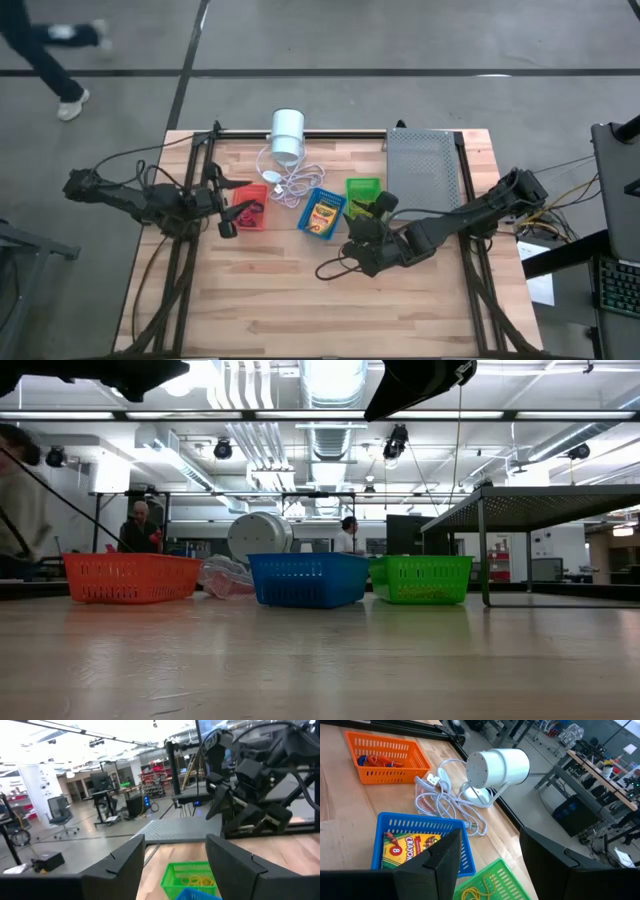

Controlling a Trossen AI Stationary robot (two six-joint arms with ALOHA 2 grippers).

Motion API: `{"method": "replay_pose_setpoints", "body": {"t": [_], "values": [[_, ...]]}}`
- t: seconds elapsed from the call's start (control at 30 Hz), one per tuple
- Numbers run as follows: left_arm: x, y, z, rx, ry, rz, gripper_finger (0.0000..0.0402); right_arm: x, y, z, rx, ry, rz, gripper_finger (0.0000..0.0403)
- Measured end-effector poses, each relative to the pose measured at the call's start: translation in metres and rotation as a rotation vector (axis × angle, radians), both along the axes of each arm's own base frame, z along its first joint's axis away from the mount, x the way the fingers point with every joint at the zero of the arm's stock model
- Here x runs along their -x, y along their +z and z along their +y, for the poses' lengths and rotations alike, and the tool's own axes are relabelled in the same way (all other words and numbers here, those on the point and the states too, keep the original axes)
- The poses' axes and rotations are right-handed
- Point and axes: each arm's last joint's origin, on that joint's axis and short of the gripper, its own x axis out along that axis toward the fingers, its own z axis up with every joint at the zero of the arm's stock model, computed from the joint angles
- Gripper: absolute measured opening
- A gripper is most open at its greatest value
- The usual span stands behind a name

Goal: Pick & Place Office Desk Supplies
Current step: Put the green bin filled with rubber bands on the shelf

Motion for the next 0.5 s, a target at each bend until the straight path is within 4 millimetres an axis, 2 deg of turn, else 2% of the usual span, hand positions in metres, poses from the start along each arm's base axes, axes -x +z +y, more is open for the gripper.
{"method": "replay_pose_setpoints", "body": {"t": [0.27,0.5], "values": [[-0.002,0.000,0.028,-0.011,-0.154,-0.005,0.0213,0.000,0.000,0.000,0.001,0.000,0.001,0.0199],[-0.003,-0.004,0.058,0.080,-0.053,0.011,0.0213,0.000,0.000,0.000,0.113,0.066,0.138,0.0199]]}}
